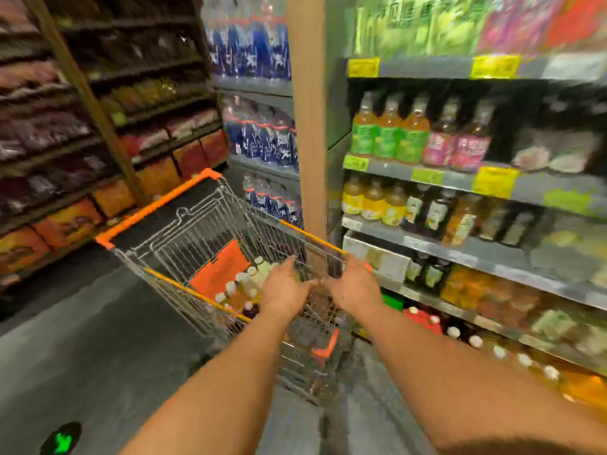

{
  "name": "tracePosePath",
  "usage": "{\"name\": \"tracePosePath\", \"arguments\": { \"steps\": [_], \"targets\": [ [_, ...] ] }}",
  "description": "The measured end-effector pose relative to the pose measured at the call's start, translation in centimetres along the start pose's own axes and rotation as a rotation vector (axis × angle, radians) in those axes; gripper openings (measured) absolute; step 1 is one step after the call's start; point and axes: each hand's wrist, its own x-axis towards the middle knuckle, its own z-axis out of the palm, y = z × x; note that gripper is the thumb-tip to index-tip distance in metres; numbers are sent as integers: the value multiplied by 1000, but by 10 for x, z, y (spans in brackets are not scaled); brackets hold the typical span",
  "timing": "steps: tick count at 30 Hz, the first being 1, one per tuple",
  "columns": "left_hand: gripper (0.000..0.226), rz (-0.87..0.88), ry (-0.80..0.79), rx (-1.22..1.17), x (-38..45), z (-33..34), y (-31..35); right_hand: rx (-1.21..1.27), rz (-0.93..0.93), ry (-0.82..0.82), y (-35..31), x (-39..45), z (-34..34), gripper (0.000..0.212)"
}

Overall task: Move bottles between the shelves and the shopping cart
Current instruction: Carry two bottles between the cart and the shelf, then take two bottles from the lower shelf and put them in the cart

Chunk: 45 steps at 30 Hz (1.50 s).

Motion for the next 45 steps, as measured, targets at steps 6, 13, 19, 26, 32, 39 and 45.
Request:
{"name": "tracePosePath", "arguments": {
  "steps": [6,13,19,26,32,39,45],
  "targets": [
    [63,206,-154,-4,-98,43,110,65,139,146,64,-102,-114,67],
    [74,314,-280,-99,-218,128,216,37,279,299,174,-222,-242,56],
    [64,351,-369,-89,-317,195,276,70,422,412,275,-312,-327,70],
    [59,322,-410,-141,-371,231,311,85,455,419,326,-351,-361,74],
    [62,334,-409,-96,-378,246,328,82,481,389,351,-347,-380,85],
    [64,328,-471,-136,-342,287,358,68,481,409,386,-307,-404,75],
    [62,310,-485,-92,-272,350,393,92,510,422,426,-228,-422,77]
  ]
}}
